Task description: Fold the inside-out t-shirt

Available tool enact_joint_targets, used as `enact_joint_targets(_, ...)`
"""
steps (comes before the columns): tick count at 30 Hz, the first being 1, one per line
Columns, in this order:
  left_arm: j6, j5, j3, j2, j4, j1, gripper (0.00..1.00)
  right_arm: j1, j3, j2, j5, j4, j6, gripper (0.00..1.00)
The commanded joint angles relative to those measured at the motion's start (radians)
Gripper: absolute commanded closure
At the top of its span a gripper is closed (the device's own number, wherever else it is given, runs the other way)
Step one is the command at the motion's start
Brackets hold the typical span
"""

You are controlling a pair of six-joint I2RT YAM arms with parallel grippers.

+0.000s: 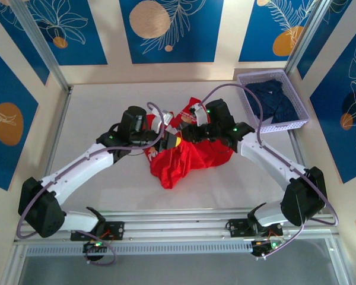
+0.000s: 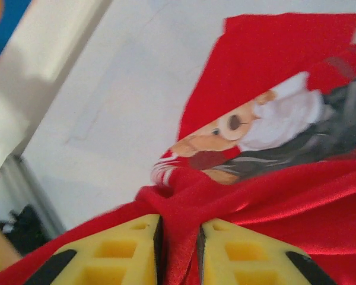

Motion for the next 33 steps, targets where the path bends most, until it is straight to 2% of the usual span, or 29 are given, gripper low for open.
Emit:
enact_joint_targets(1, -0.033, -0.067, 0.066, -0.035, -0.145, 0.002, 1.00, -0.019, 0.005, -0.083, 0.226, -0.094, -0.049, 0.66)
enact_joint_targets(4, -0.080, -0.070, 0.075, -0.053, -0.154, 0.002, 1.00, -0.017, -0.049, -0.186, 0.192, -0.058, -0.093, 0.58)
enact_joint_targets(9, -0.130, -0.096, 0.104, -0.066, -0.197, 0.001, 1.00, 0.054, -0.224, -0.327, 0.019, 0.119, -0.170, 0.50)
enact_joint_targets(13, -0.153, -0.100, 0.122, -0.068, -0.219, -0.003, 1.00, 0.152, -0.300, -0.320, 0.006, 0.251, -0.184, 0.41)
enact_joint_targets(16, -0.164, -0.103, 0.126, -0.076, -0.223, -0.008, 1.00, 0.192, -0.316, -0.260, 0.035, 0.342, -0.159, 0.40)
enact_joint_targets(18, -0.167, -0.110, 0.126, -0.083, -0.229, -0.009, 1.00, 0.206, -0.293, -0.209, 0.068, 0.354, -0.149, 0.46)
enact_joint_targets(21, -0.155, -0.137, 0.133, -0.095, -0.254, -0.009, 1.00, 0.207, -0.254, -0.172, 0.175, 0.282, -0.139, 0.77)
enact_joint_targets(24, -0.122, -0.176, 0.156, -0.102, -0.314, -0.009, 1.00, 0.180, -0.252, -0.182, 0.234, 0.212, -0.127, 0.97)
enact_joint_targets(25, -0.110, -0.181, 0.166, -0.102, -0.331, -0.009, 1.00, 0.167, -0.251, -0.187, 0.240, 0.192, -0.126, 1.00)
enact_joint_targets(30, -0.031, -0.163, 0.228, -0.091, -0.431, -0.009, 1.00, 0.112, -0.235, -0.217, 0.238, 0.084, -0.170, 1.00)
enact_joint_targets(33, -0.031, -0.124, 0.233, -0.088, -0.419, -0.009, 1.00, 0.086, -0.204, -0.213, 0.269, 0.022, -0.171, 1.00)
